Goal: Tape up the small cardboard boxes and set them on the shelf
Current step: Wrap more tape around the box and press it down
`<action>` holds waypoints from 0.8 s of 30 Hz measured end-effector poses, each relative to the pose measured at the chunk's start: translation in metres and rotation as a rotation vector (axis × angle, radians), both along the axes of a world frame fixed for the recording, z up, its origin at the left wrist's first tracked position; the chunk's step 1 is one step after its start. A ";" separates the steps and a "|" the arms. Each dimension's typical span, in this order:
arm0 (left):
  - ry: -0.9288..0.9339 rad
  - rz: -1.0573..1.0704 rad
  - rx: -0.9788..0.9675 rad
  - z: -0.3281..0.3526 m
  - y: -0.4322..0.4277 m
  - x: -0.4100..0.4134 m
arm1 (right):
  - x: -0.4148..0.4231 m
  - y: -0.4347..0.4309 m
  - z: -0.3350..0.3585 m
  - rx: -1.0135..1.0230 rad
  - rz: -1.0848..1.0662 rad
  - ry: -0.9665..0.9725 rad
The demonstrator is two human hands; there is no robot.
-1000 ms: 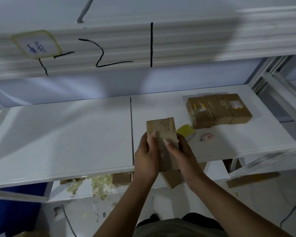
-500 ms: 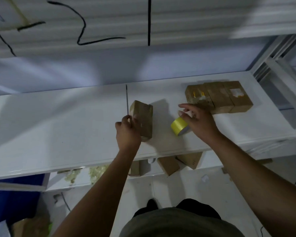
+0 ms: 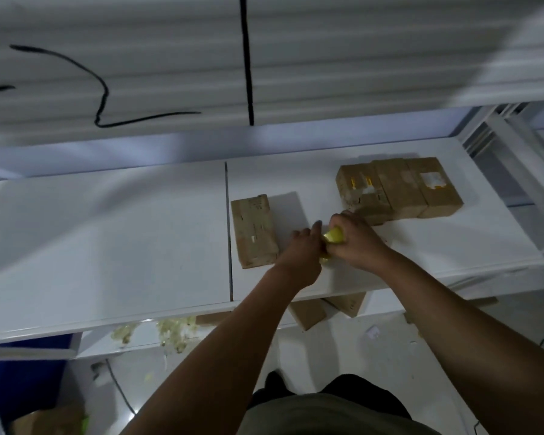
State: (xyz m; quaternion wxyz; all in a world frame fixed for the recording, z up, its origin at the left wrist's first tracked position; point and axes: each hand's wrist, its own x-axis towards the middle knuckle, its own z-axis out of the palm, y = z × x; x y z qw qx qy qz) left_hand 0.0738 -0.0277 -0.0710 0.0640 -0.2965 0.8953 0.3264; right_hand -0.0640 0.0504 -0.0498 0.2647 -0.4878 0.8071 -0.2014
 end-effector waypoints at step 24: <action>0.310 0.606 0.618 0.079 -0.075 0.157 | 0.015 -0.027 0.092 -0.210 0.250 -0.682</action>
